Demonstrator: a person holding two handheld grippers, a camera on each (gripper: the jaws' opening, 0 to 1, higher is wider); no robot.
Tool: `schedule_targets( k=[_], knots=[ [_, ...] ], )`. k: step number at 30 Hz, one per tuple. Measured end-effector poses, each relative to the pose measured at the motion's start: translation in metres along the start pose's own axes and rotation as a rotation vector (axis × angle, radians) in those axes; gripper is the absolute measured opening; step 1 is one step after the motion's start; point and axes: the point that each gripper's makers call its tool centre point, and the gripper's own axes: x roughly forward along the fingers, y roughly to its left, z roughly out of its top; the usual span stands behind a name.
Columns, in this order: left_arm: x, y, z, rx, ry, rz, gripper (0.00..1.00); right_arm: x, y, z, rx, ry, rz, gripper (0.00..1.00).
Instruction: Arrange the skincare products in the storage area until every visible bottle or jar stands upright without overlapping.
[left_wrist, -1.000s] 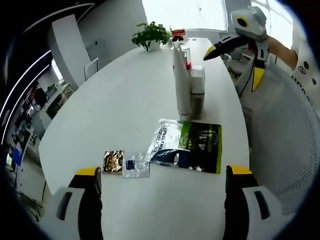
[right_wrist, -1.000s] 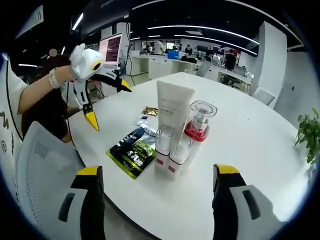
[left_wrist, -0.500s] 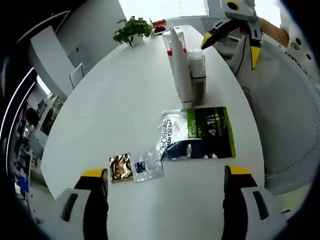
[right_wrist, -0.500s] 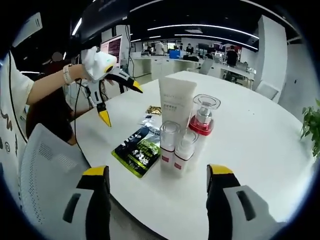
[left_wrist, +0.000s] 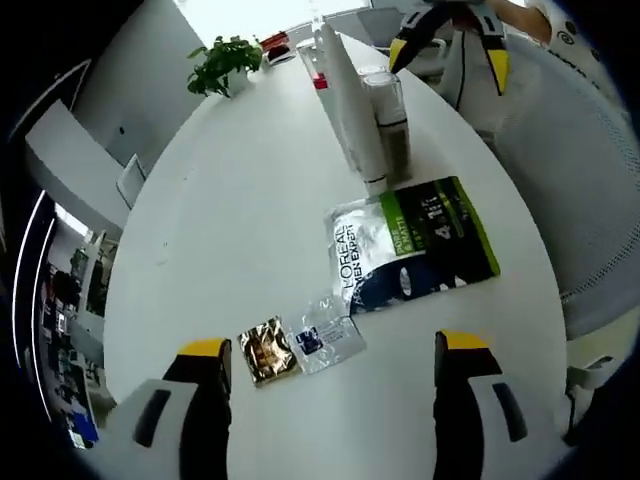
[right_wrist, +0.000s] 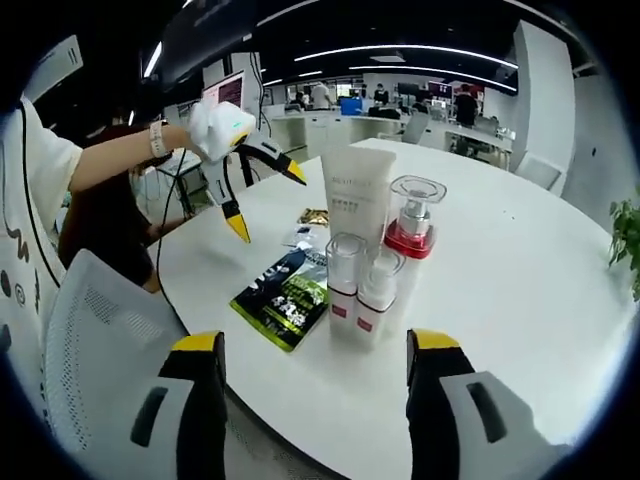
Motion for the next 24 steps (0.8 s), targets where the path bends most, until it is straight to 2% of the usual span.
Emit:
schedule_targets(
  k=[1, 3, 4, 6, 8, 11, 13, 14, 16, 17, 20, 24],
  knots=[
    [0.002, -0.005, -0.005, 0.048, 0.034, -0.042, 0.84, 0.000, 0.000, 0.000, 0.009, -0.004, 0.002, 0.74],
    [0.004, -0.004, -0.009, 0.078, 0.060, -0.055, 0.84, 0.001, 0.001, 0.001, 0.013, -0.007, 0.006, 0.73],
    [0.007, -0.003, -0.008, 0.115, 0.057, -0.064, 0.83, 0.001, 0.001, 0.000, 0.014, -0.006, 0.006, 0.73],
    [0.010, -0.002, -0.011, 0.128, 0.058, -0.081, 0.83, 0.001, 0.000, -0.001, 0.015, -0.005, 0.006, 0.72],
    [0.014, 0.001, -0.010, 0.194, 0.057, -0.089, 0.81, 0.001, -0.001, -0.003, 0.023, -0.003, 0.005, 0.72],
    [0.018, 0.013, -0.009, 0.268, 0.048, -0.054, 0.74, 0.002, -0.003, -0.006, 0.041, -0.004, 0.006, 0.71],
    [0.021, 0.016, -0.006, 0.332, 0.029, -0.059, 0.68, 0.001, -0.003, -0.006, 0.047, -0.008, 0.013, 0.69],
    [0.022, 0.017, -0.007, 0.331, 0.034, -0.058, 0.67, 0.001, -0.004, -0.007, 0.052, -0.007, 0.011, 0.69],
    [0.023, 0.020, -0.004, 0.390, 0.032, -0.061, 0.65, 0.001, -0.005, -0.008, 0.052, -0.005, 0.010, 0.69],
    [0.025, 0.019, -0.004, 0.442, 0.030, -0.080, 0.64, 0.002, -0.005, -0.009, 0.059, -0.004, 0.009, 0.69],
    [0.028, 0.017, -0.005, 0.499, 0.033, -0.111, 0.60, 0.002, -0.006, -0.010, 0.063, -0.002, 0.010, 0.69],
    [0.035, 0.015, -0.012, 0.578, 0.078, -0.164, 0.57, 0.003, -0.008, -0.011, 0.074, -0.006, 0.005, 0.68]
  ],
)
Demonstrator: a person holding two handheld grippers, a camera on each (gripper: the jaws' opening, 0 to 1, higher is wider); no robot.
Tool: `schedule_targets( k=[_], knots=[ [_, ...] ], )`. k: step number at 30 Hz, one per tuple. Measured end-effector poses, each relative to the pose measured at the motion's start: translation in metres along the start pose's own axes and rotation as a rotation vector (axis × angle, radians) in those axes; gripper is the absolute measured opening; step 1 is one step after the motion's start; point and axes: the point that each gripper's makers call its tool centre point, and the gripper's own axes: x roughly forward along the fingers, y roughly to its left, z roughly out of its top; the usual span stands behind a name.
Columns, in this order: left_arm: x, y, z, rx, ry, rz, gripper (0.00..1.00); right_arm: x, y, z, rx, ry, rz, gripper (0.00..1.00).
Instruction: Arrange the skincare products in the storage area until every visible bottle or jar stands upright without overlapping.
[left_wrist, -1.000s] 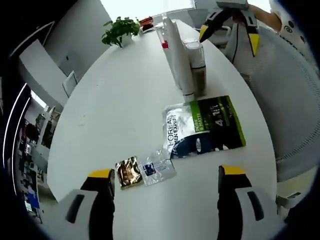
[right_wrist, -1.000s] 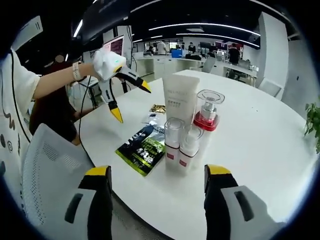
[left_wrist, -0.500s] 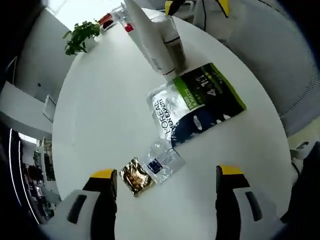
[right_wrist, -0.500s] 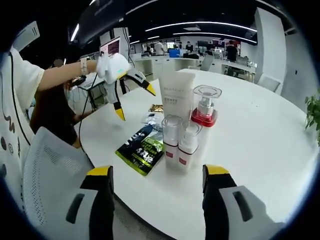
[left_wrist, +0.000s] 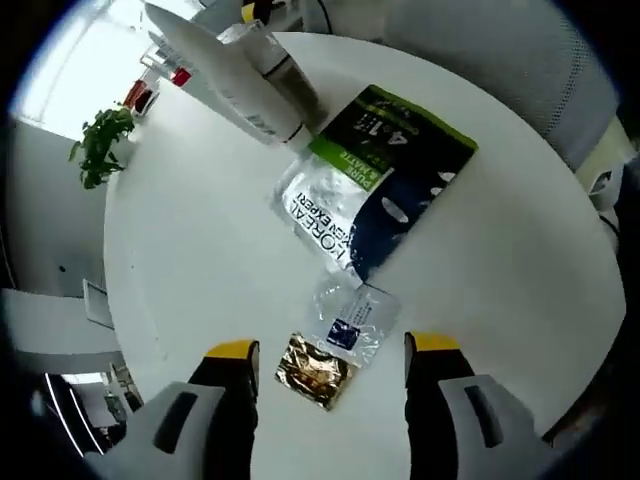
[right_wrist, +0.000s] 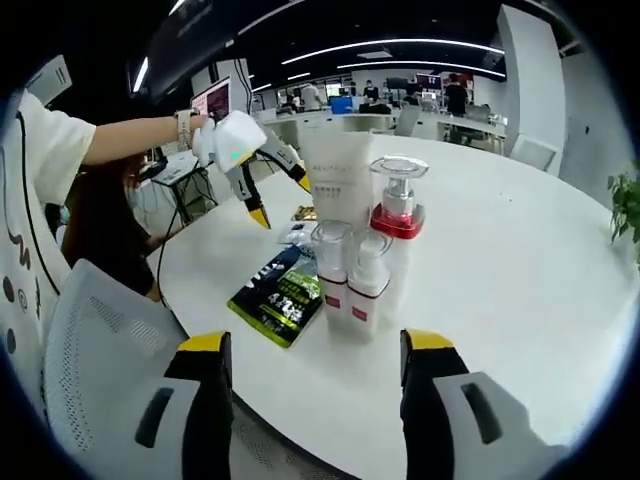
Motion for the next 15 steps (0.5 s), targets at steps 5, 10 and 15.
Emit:
schedule_targets(
  k=[5, 10, 15],
  knots=[
    [0.006, 0.000, 0.006, 0.034, -0.019, -0.033, 0.46, 0.001, 0.001, -0.001, 0.013, -0.006, 0.001, 0.67],
    [0.012, -0.010, 0.011, 0.120, -0.011, -0.122, 0.48, 0.000, -0.003, -0.004, 0.037, -0.010, -0.004, 0.67],
    [0.018, -0.009, 0.012, 0.165, -0.011, -0.147, 0.49, 0.003, -0.001, -0.006, 0.061, -0.022, 0.002, 0.69]
  ],
)
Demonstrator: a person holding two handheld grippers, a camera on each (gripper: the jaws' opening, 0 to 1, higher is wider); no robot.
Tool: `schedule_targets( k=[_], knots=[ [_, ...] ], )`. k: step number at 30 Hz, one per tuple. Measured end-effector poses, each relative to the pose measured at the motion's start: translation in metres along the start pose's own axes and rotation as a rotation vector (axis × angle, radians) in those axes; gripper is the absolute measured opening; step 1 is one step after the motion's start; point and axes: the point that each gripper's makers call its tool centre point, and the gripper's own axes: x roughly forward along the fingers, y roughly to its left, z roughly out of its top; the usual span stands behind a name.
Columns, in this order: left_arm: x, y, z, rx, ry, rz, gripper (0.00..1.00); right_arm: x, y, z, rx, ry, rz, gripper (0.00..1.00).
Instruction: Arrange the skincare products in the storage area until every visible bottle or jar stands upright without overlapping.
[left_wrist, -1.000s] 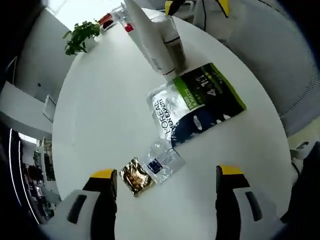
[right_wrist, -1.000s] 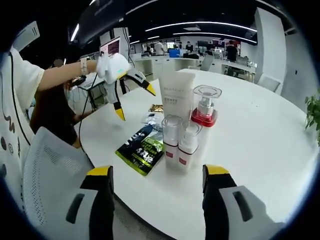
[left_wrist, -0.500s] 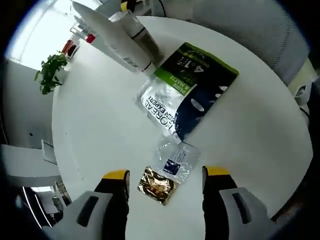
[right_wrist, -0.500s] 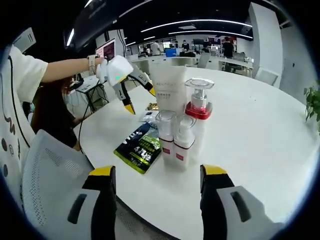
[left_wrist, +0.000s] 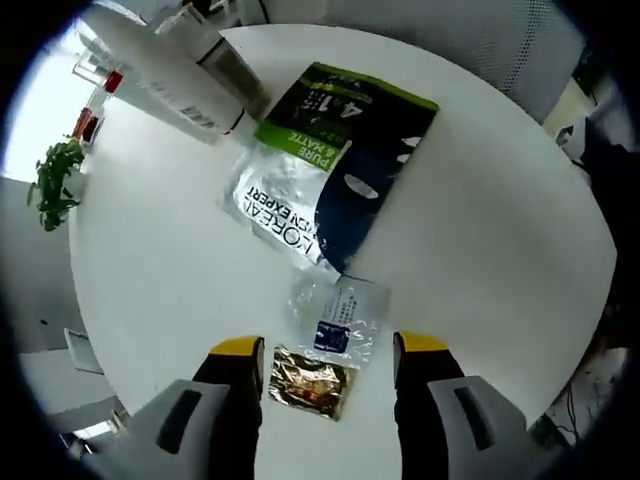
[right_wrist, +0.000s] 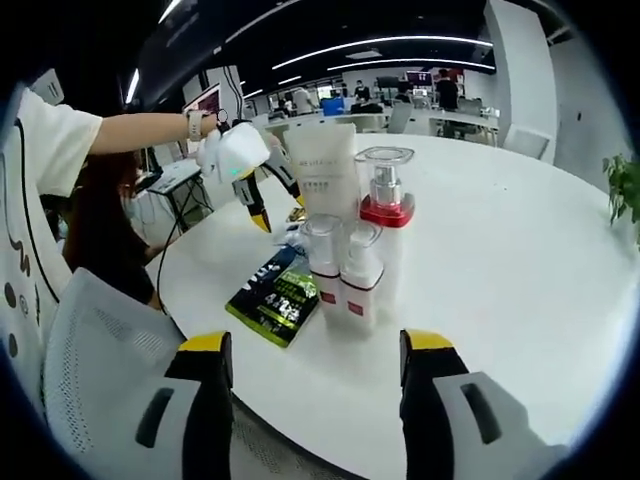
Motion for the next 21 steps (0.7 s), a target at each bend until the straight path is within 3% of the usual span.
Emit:
schedule_targets(
  k=[11, 16, 21],
  knots=[
    [0.007, -0.002, 0.001, 0.060, -0.013, -0.087, 0.46, 0.002, -0.004, -0.002, 0.071, -0.046, 0.006, 0.70],
    [0.011, -0.007, 0.001, 0.092, -0.016, -0.171, 0.44, 0.002, -0.005, 0.005, 0.082, -0.078, -0.003, 0.69],
    [0.014, -0.006, 0.002, 0.123, -0.011, -0.219, 0.46, 0.003, -0.007, 0.002, 0.065, -0.057, -0.008, 0.69]
  ],
)
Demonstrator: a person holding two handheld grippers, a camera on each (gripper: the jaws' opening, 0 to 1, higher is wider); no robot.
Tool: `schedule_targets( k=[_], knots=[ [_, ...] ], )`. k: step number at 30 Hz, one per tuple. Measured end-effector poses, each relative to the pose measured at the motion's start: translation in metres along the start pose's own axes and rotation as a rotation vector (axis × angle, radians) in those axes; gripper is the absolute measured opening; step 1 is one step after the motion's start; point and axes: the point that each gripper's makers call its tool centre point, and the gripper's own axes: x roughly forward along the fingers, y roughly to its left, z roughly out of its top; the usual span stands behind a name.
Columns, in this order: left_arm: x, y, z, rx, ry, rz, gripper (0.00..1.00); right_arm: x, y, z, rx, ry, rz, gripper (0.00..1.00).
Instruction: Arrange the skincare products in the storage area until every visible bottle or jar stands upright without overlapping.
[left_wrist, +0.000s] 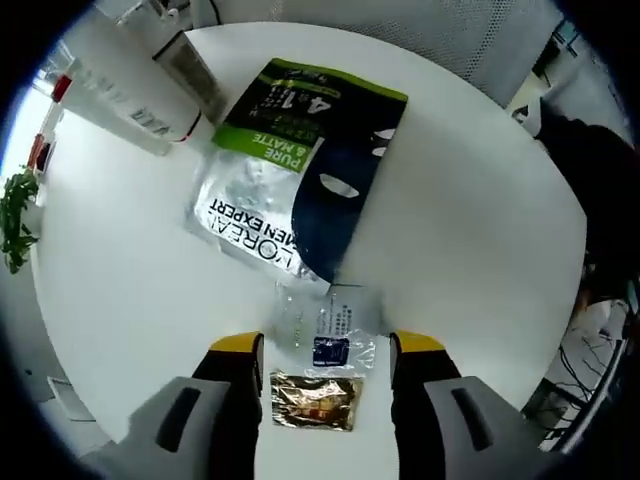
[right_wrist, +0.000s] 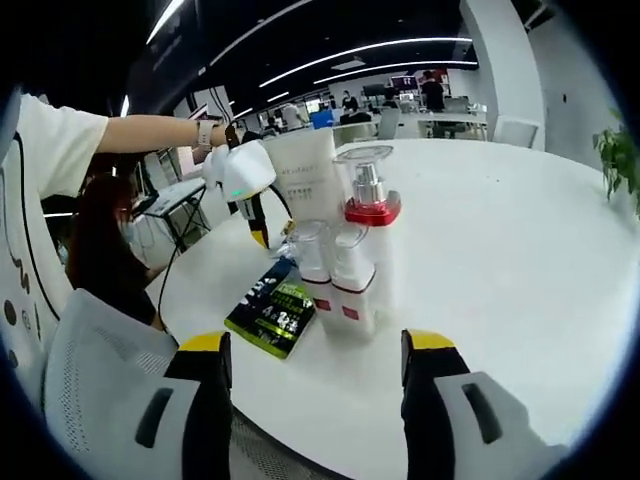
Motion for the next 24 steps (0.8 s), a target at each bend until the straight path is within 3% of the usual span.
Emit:
schedule_targets(
  k=[5, 8, 15, 24],
  knots=[
    [-0.0014, -0.0029, -0.0026, 0.010, 0.005, -0.035, 0.47, -0.0006, -0.0037, 0.0022, 0.014, -0.010, -0.005, 0.68],
    [-0.0003, 0.0035, -0.0001, -0.030, -0.031, -0.002, 0.42, 0.0003, -0.0029, 0.0010, 0.011, -0.003, -0.004, 0.68],
    [-0.0010, 0.0032, -0.0006, -0.024, -0.060, -0.005, 0.44, 0.0015, -0.0018, -0.0015, -0.002, 0.013, 0.005, 0.68],
    [-0.0011, 0.0036, 0.0013, -0.034, -0.051, -0.005, 0.43, 0.0016, -0.0014, -0.0026, -0.015, 0.019, 0.008, 0.68]
  ],
)
